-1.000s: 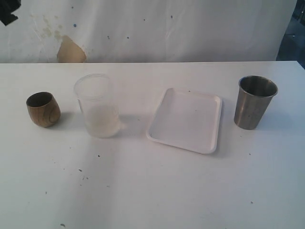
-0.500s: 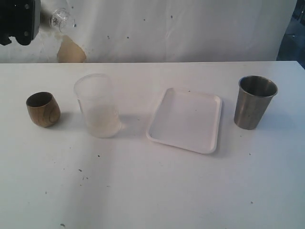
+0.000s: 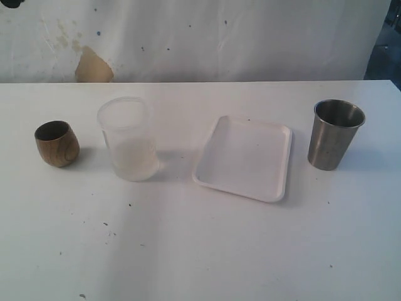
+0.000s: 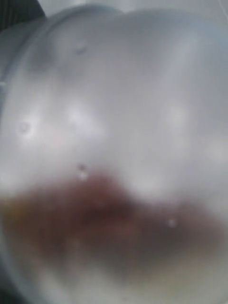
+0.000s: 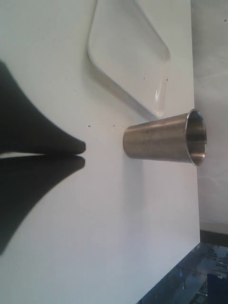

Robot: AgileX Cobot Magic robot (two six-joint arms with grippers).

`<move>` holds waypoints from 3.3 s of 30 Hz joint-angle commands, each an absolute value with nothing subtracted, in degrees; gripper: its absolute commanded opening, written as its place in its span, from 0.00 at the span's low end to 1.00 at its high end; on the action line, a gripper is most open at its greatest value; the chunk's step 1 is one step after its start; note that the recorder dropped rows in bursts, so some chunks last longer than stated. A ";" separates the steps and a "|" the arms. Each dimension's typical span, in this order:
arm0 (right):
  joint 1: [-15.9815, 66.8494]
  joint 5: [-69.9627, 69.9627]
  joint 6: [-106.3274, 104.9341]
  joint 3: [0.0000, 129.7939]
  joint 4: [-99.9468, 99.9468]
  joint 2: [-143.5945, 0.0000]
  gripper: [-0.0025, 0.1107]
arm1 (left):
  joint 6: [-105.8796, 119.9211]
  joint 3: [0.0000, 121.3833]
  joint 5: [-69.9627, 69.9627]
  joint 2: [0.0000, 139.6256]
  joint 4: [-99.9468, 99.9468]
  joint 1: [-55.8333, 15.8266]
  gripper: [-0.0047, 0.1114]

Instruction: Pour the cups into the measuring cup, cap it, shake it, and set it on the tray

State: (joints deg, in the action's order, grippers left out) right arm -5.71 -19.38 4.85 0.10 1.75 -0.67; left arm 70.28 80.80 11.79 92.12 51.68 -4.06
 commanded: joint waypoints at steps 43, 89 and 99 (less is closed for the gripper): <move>-5.67 -19.17 4.77 0.00 1.95 -0.63 0.02 | 79.35 81.74 9.32 91.39 51.26 -10.08 0.04; -5.67 -19.17 4.77 0.00 1.95 -0.63 0.02 | -53.71 79.30 26.50 106.11 43.82 -35.61 0.04; -5.67 -19.17 4.77 0.00 1.95 -0.63 0.02 | -35.13 79.30 35.40 118.72 41.13 -38.36 0.04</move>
